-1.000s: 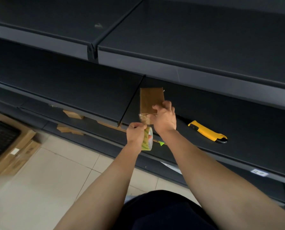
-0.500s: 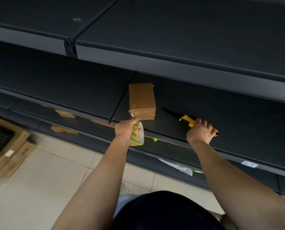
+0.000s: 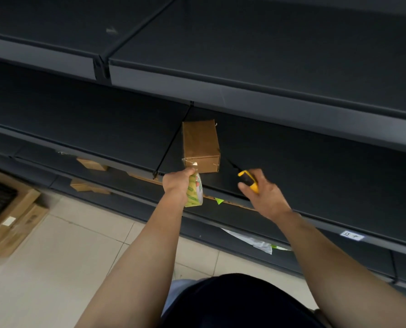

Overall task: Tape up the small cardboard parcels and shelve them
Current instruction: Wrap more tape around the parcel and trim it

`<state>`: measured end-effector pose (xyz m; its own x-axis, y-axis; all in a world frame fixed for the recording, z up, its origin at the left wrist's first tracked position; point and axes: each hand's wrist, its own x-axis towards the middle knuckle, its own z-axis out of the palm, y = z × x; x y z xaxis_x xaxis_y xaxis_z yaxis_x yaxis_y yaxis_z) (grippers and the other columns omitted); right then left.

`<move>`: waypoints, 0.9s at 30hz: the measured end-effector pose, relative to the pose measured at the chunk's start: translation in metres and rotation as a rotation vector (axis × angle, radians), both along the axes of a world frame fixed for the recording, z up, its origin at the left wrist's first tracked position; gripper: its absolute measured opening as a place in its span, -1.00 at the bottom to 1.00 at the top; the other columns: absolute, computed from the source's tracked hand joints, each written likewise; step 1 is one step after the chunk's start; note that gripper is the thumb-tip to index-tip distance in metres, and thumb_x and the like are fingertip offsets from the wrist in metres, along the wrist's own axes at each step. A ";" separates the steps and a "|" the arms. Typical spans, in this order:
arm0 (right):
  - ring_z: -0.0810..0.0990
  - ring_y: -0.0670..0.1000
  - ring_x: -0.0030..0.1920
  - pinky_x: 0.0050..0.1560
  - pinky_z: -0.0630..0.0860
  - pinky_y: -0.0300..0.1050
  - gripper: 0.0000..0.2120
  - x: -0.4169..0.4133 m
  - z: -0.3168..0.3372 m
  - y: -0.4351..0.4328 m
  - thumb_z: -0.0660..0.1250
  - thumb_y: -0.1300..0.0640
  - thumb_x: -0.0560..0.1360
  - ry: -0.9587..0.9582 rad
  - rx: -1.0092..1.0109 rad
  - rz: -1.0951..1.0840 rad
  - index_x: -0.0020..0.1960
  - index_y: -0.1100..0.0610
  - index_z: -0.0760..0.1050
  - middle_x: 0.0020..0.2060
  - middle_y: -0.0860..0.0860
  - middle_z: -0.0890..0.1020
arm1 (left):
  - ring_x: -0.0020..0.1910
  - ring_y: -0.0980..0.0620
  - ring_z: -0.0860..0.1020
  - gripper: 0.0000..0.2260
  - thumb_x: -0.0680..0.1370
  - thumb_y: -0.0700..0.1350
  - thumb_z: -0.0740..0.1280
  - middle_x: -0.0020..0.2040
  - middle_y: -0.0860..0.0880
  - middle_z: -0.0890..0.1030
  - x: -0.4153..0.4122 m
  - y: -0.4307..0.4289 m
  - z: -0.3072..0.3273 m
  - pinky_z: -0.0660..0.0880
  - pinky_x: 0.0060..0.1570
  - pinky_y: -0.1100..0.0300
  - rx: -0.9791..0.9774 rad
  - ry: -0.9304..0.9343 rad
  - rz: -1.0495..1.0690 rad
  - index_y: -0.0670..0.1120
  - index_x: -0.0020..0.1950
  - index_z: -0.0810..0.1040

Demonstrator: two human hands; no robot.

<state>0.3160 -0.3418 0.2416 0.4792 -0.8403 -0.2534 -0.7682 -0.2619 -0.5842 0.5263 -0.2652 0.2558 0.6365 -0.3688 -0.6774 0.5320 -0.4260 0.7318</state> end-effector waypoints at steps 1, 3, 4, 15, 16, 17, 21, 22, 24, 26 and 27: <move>0.56 0.11 -0.18 -0.15 0.50 -0.01 -0.67 0.007 0.003 -0.002 0.18 -0.27 0.51 0.036 0.021 0.061 0.18 -0.14 0.26 -0.22 0.04 0.56 | -0.32 -0.10 0.62 -0.76 0.35 -0.13 0.53 -0.18 -0.21 0.67 0.001 0.000 0.000 0.62 -0.06 -0.06 0.004 -0.010 -0.013 -0.26 -0.12 0.62; 0.56 0.11 -0.12 -0.16 0.46 -0.04 -0.64 0.019 0.007 -0.005 0.17 -0.29 0.51 0.141 0.002 0.163 0.19 -0.11 0.33 -0.16 0.03 0.56 | -0.28 -0.11 0.62 -0.80 0.36 -0.13 0.52 -0.18 -0.21 0.67 0.004 0.000 0.001 0.62 -0.07 -0.06 0.012 -0.040 -0.036 -0.24 -0.17 0.61; 0.54 0.10 -0.10 -0.17 0.42 -0.05 -0.63 0.024 0.007 -0.007 0.17 -0.28 0.52 0.182 -0.024 0.192 0.21 -0.10 0.36 -0.13 0.04 0.56 | -0.29 -0.11 0.61 -0.82 0.36 -0.14 0.52 -0.19 -0.21 0.66 0.005 0.000 0.002 0.62 -0.07 -0.06 0.014 -0.056 -0.045 -0.23 -0.22 0.60; 0.55 0.14 0.04 -0.11 0.39 -0.07 -0.69 0.061 0.012 -0.012 0.18 -0.20 0.54 0.324 -0.058 0.254 0.21 -0.10 0.44 0.05 0.06 0.57 | -0.74 0.16 0.42 -0.80 0.43 -0.19 0.44 -0.50 -0.05 0.50 0.015 0.005 0.004 0.24 -0.74 0.40 0.053 -0.141 -0.130 -0.17 -0.35 0.49; 0.55 0.13 0.04 -0.10 0.39 -0.07 -0.69 0.065 0.012 -0.012 0.18 -0.19 0.55 0.332 -0.053 0.247 0.22 -0.10 0.44 0.05 0.06 0.57 | -0.73 0.15 0.43 -0.81 0.43 -0.20 0.44 -0.49 -0.06 0.51 0.017 0.004 0.004 0.24 -0.74 0.40 0.056 -0.141 -0.135 -0.18 -0.34 0.50; 0.55 0.13 0.05 -0.09 0.38 -0.07 -0.69 0.068 0.012 -0.012 0.17 -0.18 0.55 0.340 -0.048 0.237 0.22 -0.10 0.44 0.05 0.06 0.57 | -0.73 0.14 0.44 -0.83 0.42 -0.20 0.44 -0.50 -0.06 0.52 0.018 0.003 0.004 0.25 -0.73 0.39 0.061 -0.135 -0.138 -0.18 -0.33 0.52; 0.55 0.13 0.09 -0.05 0.38 -0.06 -0.69 0.076 0.012 -0.016 0.18 -0.17 0.56 0.361 -0.029 0.200 0.25 -0.10 0.43 0.09 0.06 0.57 | -0.74 0.12 0.44 -0.82 0.42 -0.18 0.44 -0.68 0.00 0.46 0.022 -0.001 0.008 0.24 -0.75 0.39 0.090 -0.131 -0.143 -0.22 -0.31 0.51; 0.54 0.13 0.10 -0.04 0.38 -0.06 -0.69 0.076 0.012 -0.017 0.18 -0.16 0.56 0.362 -0.022 0.192 0.25 -0.11 0.43 0.10 0.06 0.56 | -0.74 0.11 0.44 -0.82 0.41 -0.18 0.45 -0.69 0.01 0.45 0.022 -0.002 0.008 0.24 -0.74 0.39 0.097 -0.133 -0.145 -0.22 -0.31 0.51; 0.54 0.14 0.13 -0.01 0.39 -0.06 -0.68 0.076 0.012 -0.018 0.19 -0.16 0.55 0.363 -0.003 0.183 0.27 -0.12 0.42 0.13 0.06 0.55 | -0.74 0.11 0.44 -0.82 0.41 -0.17 0.45 -0.69 0.01 0.46 0.023 -0.004 0.009 0.24 -0.75 0.39 0.112 -0.134 -0.142 -0.23 -0.29 0.52; 0.54 0.15 0.13 -0.02 0.39 -0.06 -0.68 0.076 0.012 -0.018 0.19 -0.16 0.56 0.357 0.013 0.182 0.27 -0.11 0.42 0.14 0.07 0.55 | -0.72 0.11 0.46 -0.84 0.40 -0.16 0.45 -0.61 -0.03 0.52 0.024 -0.005 0.009 0.28 -0.71 0.39 0.128 -0.142 -0.145 -0.24 -0.24 0.55; 0.54 0.15 0.12 -0.04 0.38 -0.06 -0.68 0.076 0.011 -0.017 0.19 -0.16 0.56 0.353 0.020 0.182 0.26 -0.11 0.43 0.13 0.07 0.55 | -0.69 0.09 0.49 -0.83 0.39 -0.15 0.45 -0.54 -0.05 0.55 0.025 -0.005 0.008 0.34 -0.66 0.37 0.132 -0.143 -0.148 -0.25 -0.20 0.57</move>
